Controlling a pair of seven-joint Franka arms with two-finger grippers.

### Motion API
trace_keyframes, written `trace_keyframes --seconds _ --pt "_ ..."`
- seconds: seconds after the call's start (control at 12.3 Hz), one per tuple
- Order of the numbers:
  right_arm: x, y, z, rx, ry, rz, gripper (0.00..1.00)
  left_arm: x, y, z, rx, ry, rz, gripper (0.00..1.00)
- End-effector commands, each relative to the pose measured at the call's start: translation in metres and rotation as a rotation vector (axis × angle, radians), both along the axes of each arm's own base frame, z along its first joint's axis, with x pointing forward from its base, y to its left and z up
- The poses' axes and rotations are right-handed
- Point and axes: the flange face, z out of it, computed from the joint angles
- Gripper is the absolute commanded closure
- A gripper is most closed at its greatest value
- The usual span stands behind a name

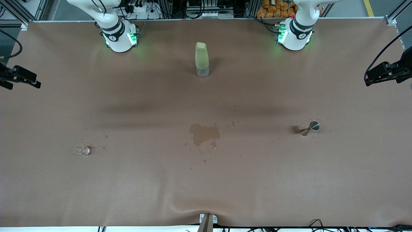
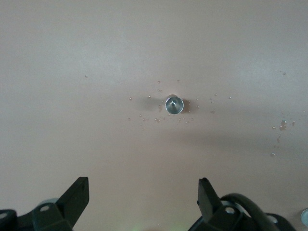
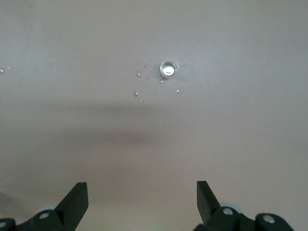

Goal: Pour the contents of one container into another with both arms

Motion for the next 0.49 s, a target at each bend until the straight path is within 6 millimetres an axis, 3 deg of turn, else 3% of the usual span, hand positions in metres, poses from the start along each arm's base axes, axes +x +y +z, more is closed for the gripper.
trace_keyframes --seconds 0.0,0.24,0.41 --pt "0.025 -0.043 -0.028 0.059 0.009 0.074 0.00 0.000 0.000 -0.001 -0.012 0.009 -0.005 0.00" --pt "0.042 -0.076 -0.061 0.109 0.024 0.155 0.00 -0.001 0.001 -0.015 -0.013 0.039 -0.017 0.00" --pt "0.052 -0.101 -0.091 0.158 0.003 0.199 0.00 -0.002 0.009 -0.035 -0.026 0.069 -0.069 0.00"
